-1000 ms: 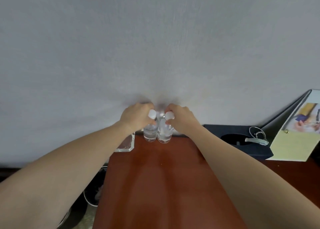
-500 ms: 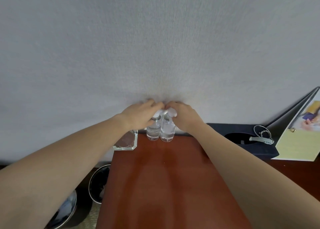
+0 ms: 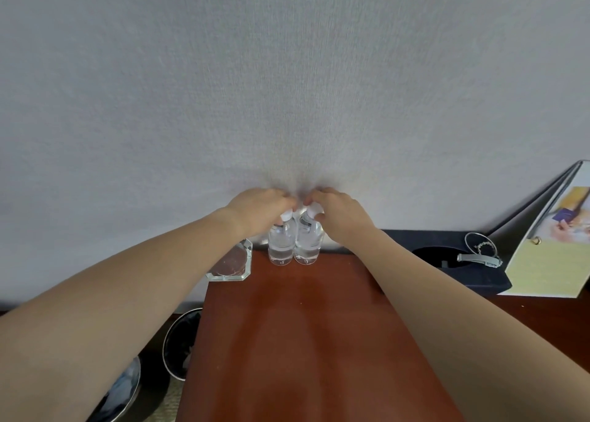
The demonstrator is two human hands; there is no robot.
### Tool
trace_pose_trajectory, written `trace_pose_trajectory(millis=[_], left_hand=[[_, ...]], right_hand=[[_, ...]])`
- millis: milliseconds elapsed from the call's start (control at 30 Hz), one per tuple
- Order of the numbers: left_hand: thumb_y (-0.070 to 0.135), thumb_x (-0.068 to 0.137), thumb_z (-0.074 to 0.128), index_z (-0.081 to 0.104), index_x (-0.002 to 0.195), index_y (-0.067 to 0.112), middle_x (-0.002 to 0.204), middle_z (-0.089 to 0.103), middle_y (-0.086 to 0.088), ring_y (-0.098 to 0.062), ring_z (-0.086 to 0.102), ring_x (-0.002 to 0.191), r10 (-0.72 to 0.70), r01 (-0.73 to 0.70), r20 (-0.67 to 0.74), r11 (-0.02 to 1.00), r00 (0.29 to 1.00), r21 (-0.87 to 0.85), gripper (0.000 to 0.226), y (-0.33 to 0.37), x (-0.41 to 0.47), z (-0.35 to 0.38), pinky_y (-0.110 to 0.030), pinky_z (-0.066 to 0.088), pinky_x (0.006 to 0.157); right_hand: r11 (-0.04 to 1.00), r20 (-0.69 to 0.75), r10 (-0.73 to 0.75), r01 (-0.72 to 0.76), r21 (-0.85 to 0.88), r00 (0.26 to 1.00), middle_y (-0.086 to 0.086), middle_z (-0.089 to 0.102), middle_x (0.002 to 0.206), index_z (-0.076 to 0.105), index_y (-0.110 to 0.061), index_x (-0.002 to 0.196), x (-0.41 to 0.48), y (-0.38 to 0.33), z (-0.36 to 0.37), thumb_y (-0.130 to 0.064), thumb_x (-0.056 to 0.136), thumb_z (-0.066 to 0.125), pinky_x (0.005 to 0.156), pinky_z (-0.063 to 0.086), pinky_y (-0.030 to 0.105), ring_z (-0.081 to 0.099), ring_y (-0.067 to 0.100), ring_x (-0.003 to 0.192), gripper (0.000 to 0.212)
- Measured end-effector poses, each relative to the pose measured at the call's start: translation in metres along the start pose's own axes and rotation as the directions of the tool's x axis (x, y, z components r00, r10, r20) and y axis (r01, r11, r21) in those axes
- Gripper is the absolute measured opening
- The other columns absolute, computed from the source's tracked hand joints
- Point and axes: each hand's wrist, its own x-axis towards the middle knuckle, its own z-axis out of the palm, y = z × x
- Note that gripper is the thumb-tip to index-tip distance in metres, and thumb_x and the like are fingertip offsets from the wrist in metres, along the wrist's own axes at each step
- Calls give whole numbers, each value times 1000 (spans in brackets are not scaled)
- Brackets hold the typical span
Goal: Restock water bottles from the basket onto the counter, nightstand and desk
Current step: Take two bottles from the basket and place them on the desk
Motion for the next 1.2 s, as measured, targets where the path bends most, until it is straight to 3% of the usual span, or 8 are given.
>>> trace_pose_trajectory(millis=[233, 533, 900, 1033, 1200], left_hand=[[19, 93, 61, 59, 116, 16, 114, 63, -4, -27, 61, 100, -97, 96, 29, 995, 995, 39, 24, 9, 6, -5, -36, 48, 74], [39, 92, 62, 62, 101, 10, 89, 65, -7, -24, 51, 72, -222, 219, 36, 974, 974, 58, 30, 18, 12, -7, -33, 38, 61], [45, 90, 63, 64, 104, 12, 93, 66, -7, -26, 60, 83, -258, 254, 46, 964, 965, 76, 35, 19, 13, -10, -33, 39, 63], [45, 89, 64, 65, 103, 12, 83, 58, -4, -23, 52, 76, -287, 283, 43, 955, 957, 85, 36, 23, 14, -11, -32, 39, 63], [48, 90, 62, 64, 104, 12, 89, 59, -5, -22, 49, 77, -333, 329, 35, 940, 942, 90, 38, 25, 12, -11, -32, 40, 64]], right_hand=[[1000, -15, 0, 0, -2, 1000, 0, 52, 134, 58, -20, 122, 1, -3, -1, -3, 92, 52, 91, 45, 38, 55, 27, 111, 35], [1000, -22, 15, -16, -10, 1000, -1, 50, 137, 58, -19, 123, 0, -5, 0, -4, 93, 52, 93, 46, 40, 56, 28, 112, 35], [1000, -19, 10, -11, -24, 1000, 1, 50, 133, 58, -19, 123, -3, -7, 0, 0, 92, 52, 86, 45, 36, 57, 30, 108, 37], [1000, -19, 20, -20, -12, 1000, 2, 51, 129, 59, -20, 122, -4, -8, 0, -1, 92, 53, 84, 44, 35, 58, 29, 105, 36], [1000, -20, 29, -29, -12, 999, 5, 53, 123, 58, -19, 123, -7, -10, 1, -1, 92, 53, 83, 46, 36, 59, 31, 104, 36]])
